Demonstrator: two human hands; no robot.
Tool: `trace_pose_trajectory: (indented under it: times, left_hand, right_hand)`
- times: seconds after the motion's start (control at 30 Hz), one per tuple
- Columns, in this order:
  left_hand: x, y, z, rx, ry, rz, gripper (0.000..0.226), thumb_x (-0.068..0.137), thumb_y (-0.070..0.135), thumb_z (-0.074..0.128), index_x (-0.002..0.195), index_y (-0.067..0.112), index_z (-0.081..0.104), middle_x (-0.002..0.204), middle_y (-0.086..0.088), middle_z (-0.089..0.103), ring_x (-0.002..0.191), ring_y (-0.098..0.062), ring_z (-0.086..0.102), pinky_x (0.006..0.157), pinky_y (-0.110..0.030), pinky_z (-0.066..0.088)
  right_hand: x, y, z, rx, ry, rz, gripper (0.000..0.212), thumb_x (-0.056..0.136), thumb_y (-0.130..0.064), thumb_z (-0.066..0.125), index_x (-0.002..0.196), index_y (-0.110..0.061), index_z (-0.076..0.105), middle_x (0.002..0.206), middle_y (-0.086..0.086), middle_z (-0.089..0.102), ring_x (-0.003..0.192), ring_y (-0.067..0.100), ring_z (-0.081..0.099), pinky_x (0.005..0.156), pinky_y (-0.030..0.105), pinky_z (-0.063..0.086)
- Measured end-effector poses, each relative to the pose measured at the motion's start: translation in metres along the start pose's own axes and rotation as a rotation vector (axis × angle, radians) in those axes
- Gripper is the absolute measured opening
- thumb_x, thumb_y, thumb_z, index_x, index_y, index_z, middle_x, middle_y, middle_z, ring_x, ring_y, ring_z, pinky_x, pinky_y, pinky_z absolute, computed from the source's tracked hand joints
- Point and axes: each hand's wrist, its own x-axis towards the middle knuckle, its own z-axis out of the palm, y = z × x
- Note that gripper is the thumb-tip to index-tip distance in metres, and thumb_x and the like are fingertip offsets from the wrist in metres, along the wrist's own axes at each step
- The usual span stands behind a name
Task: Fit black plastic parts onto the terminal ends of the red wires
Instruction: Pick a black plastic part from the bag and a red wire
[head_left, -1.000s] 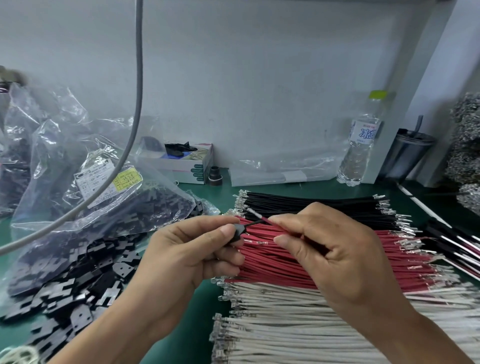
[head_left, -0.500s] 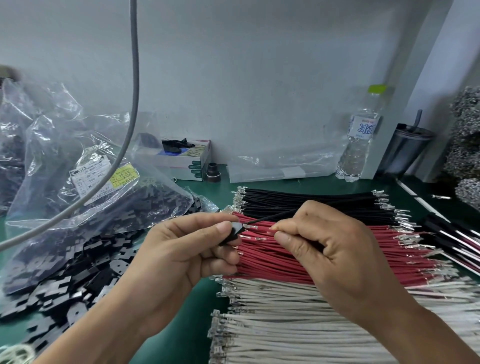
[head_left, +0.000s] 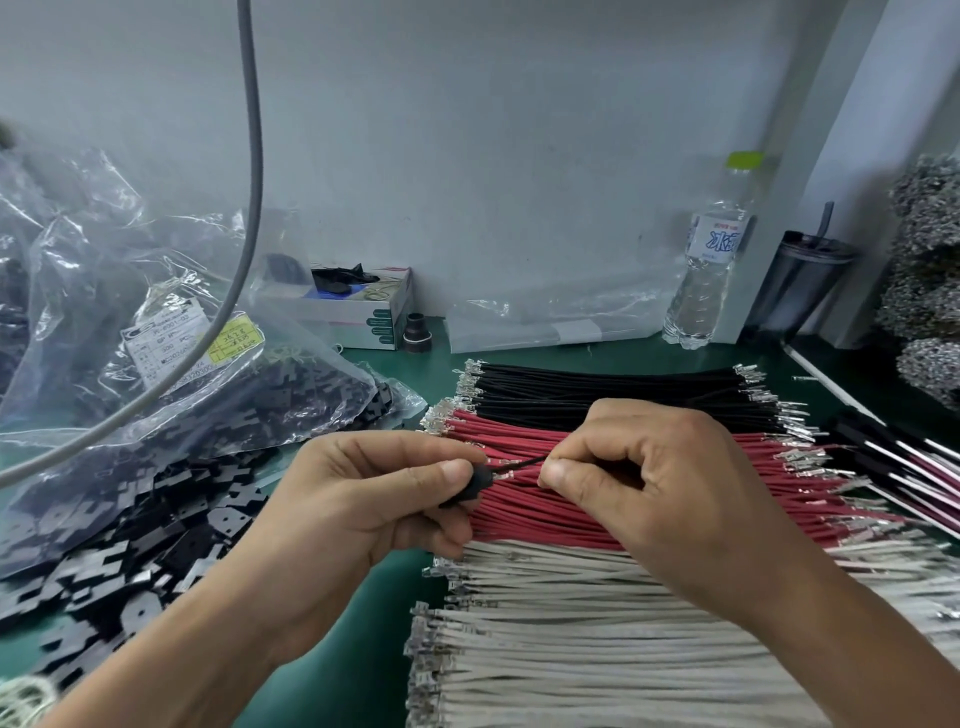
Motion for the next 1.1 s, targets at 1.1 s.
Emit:
trace_pose_trajectory:
  times: [1.1]
  left_hand:
    - [-0.005, -0.004, 0.006, 0.508, 0.015, 0.363, 0.022, 0.091, 0.037, 0.077, 0.077, 0.02, 0.078, 0.051, -0.004, 0.061, 0.04, -0.004, 0.048, 0.044, -0.011, 0.037]
  right_hand:
    - [0.001, -0.002, -0.006, -0.235, 0.062, -0.175, 0.02, 0.096, -0.047, 0.059, 0.086, -0.035, 0.071, 0.082, -0.019, 0.06, 0.083, 0.005, 0.056, 0.07, 0.027, 0.043]
